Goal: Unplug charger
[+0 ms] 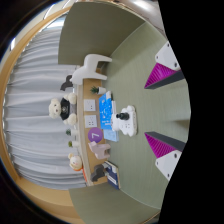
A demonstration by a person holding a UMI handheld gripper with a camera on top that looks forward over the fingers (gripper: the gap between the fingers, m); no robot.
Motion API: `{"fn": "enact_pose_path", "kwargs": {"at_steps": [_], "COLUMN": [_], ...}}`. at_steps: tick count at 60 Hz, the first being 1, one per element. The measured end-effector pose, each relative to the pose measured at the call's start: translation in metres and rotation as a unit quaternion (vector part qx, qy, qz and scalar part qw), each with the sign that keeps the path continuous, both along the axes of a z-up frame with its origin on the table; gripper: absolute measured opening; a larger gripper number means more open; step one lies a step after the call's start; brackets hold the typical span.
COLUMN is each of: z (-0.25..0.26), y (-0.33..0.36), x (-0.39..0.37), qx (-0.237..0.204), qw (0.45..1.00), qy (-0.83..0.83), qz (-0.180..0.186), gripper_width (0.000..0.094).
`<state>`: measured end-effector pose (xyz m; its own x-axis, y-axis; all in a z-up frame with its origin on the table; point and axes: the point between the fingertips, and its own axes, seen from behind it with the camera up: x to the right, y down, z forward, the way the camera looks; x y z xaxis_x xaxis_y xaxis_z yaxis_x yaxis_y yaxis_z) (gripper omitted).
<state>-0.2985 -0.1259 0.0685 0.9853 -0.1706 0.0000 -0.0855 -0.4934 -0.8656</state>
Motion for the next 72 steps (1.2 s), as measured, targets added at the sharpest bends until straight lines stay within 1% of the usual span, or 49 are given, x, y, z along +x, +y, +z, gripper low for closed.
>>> {"fn": "enact_pose_path", "kwargs": {"at_steps": [9,14,17,25,27,29,31,32,33,34,40,43,45,47,53,57,58,59,60,62,65,66,67,68,70,72], "z": [-0.033,-0.045,-0.049,-0.059,-0.062,-0.068,-0.078,-0.071,-0.072,-0.074,-0.073,-0.072,-0.072,-0.071,-0.073,-0.074,-0.075,-0.066,-0.045,0.022,0.114,0.147,0.166,0.185,0.207,0.217], "y": [0.069,0.104,0.125,0.172,0.180,0.186,0.187,0.190,0.194,0.193,0.192,0.192,0.192,0.192,0.193,0.192,0.192,0.191,0.197,0.214,0.224,0.238,0.233,0.235,0.240,0.244], "x": [0.007,0.013,0.012,0.007,0.006,0.006,0.002,-0.002,0.000,0.000,-0.003,-0.001,-0.001,0.002,0.002,0.001,0.001,0.002,0.004,0.012,0.038,0.050,0.057,0.064,0.075,0.084], "qx": [-0.018,-0.025,-0.025,-0.019,-0.018,-0.021,-0.036,-0.029,-0.020,-0.023,-0.011,-0.011,-0.013,-0.021,-0.030,-0.061,-0.075,-0.082,-0.062,0.016,0.122,0.126,0.156,0.173,0.189,0.191], "qw": [0.999,0.999,0.998,0.997,0.996,0.996,0.995,0.995,0.995,0.995,0.994,0.995,0.995,0.994,0.994,0.992,0.991,0.990,0.990,0.990,0.985,0.986,0.983,0.981,0.978,0.978], "qy": [-0.011,-0.017,-0.017,-0.012,-0.011,-0.010,-0.007,0.003,0.007,0.010,0.009,0.024,0.032,0.031,0.036,0.061,0.069,0.082,0.097,0.127,0.110,0.103,0.092,0.084,0.071,0.064], "qz": [0.025,0.036,0.047,0.078,0.085,0.087,0.090,0.098,0.097,0.097,0.108,0.101,0.094,0.099,0.096,0.092,0.092,0.087,0.079,0.064,0.049,0.044,0.042,0.040,0.046,0.055], "gripper_width": [0.0864,0.0832,0.0792,0.0609,0.0529,0.0426,0.0317,0.0250,0.0218,0.0218,0.0124,0.0066,0.0064,0.0063,0.0063,0.0051,0.0049,0.0049,0.0049,0.0050,0.0049,0.0050,0.0050,0.0050,0.0050,0.0050]}}
